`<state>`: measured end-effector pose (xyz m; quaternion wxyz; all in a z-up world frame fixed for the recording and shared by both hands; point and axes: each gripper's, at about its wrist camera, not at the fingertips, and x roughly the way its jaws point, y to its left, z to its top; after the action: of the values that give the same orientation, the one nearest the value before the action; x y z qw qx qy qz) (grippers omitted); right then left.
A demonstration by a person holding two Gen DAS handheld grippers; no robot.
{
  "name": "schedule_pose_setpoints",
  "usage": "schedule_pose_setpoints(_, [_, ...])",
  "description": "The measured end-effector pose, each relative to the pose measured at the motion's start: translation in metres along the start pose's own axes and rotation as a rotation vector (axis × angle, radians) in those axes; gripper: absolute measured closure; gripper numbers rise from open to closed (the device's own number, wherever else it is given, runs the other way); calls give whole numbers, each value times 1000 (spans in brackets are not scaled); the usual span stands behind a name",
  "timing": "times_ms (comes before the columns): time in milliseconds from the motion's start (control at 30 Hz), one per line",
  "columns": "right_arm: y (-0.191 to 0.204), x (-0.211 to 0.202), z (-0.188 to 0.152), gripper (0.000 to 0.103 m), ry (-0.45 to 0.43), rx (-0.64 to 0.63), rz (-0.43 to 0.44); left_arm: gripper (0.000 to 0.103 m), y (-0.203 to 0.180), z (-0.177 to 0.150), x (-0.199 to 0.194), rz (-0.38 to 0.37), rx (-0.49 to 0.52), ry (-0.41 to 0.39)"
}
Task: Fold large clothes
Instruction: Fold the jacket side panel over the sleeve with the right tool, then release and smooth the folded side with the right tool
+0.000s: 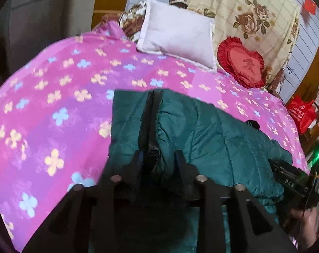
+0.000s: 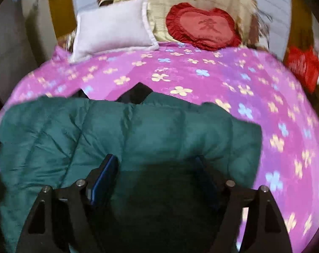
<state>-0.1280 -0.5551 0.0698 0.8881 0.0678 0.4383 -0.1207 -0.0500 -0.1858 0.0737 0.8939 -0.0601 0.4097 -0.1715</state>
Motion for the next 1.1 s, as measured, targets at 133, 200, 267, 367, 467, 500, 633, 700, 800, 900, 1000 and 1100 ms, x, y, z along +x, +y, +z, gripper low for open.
schedule_pose_setpoints(133, [-3, 0, 12, 21, 23, 17, -2, 70, -7, 2, -22, 3, 33, -93])
schedule_pose_setpoints(200, [-6, -14, 11, 22, 8, 33, 12, 69, -10, 3, -29, -6, 43, -120])
schedule_pose_setpoints(267, [-6, -34, 6, 21, -28, 42, 51, 69, -12, 3, -32, -11, 52, -138])
schedule_pose_setpoints(367, [5, -60, -3, 21, -70, -2, 99, 69, -18, 3, -28, -7, 70, -139])
schedule_pose_setpoints(467, [26, -59, -9, 21, -50, -65, 117, 69, -23, 0, -10, 35, 97, -94])
schedule_pose_setpoints(500, [33, -54, -11, 21, -28, -82, 118, 69, -24, -2, -1, 61, 108, -67])
schedule_pose_setpoints(633, [56, -25, -24, 21, 4, -157, 61, 69, -22, -9, 20, 90, 119, -16])
schedule_pose_setpoints(700, [52, -23, -21, 20, 4, -132, 81, 69, -23, -12, 22, 97, 126, -17])
schedule_pose_setpoints(800, [35, -39, -13, 21, 10, -58, 136, 69, -25, -13, 22, 106, 138, -18])
schedule_pose_setpoints(900, [23, -60, -16, 20, -51, -62, 101, 69, -25, -13, 23, 104, 132, -16])
schedule_pose_setpoints(1000, [7, -64, -19, 20, -74, -58, 12, 68, -24, -12, 26, 106, 127, -17])
schedule_pose_setpoints(1100, [-9, -41, -21, 28, -17, -3, -49, 65, -25, -13, 29, 106, 127, -24])
